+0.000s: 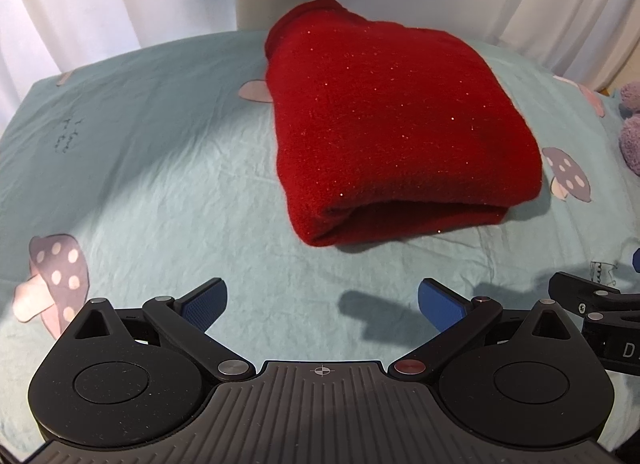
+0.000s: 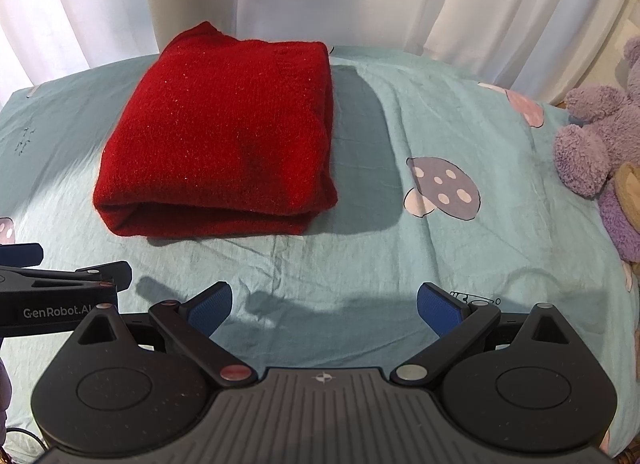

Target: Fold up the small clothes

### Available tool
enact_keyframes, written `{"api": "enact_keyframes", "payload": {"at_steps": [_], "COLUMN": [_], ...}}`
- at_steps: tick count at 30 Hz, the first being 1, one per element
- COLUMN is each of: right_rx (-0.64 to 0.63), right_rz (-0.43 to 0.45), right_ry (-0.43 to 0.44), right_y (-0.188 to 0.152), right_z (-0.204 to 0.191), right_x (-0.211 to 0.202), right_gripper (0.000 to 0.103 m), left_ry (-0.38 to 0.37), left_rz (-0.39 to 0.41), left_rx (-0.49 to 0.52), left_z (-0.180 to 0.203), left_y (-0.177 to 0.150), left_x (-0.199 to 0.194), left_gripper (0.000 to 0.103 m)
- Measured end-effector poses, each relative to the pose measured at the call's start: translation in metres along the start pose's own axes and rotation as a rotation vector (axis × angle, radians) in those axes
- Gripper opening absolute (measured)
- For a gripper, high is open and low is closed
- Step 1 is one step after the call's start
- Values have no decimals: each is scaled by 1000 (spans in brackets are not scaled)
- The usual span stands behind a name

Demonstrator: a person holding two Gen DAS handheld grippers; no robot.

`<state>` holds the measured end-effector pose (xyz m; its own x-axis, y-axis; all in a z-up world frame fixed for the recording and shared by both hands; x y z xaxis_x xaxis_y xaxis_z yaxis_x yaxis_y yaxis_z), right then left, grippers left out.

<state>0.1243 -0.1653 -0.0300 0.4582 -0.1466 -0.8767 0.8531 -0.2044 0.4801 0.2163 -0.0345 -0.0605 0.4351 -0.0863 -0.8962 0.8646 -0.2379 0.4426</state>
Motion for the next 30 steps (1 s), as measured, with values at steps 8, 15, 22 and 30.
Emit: {"api": "enact_keyframes", "payload": {"at_steps": [8,15,22,30], "right_rx": [2,5,11,9], "right_rz": [1,-5,-3,-1], "right_ry": [5,2,0,-2], "right_y": [3,3,3,3], "right_z": [1,1,0,1], "right_x": [1,3,2,3], "right_gripper": [99,99,99,99], "left_ry": [2,3,7,6], "left_rz": [-1,2,4,6], "left_rx": [-1,5,8,6], "left_z": [0,1,2,1], "left_y": [1,2,3,3], "left_x": [1,2,2,3], "left_gripper": [103,103,103,103]}}
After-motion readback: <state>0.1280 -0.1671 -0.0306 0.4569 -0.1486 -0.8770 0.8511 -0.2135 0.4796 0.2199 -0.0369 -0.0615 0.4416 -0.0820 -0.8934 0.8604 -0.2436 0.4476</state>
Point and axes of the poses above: each gripper's, at about its wrist camera, not at the fingertips, and x roughly the way its jaws point, z to its right, y to its top, the point moved 9 cm from there along x, roughly the way its jaws point, and after that the axes turned 4 degrees about x, right-handed, at the moved point
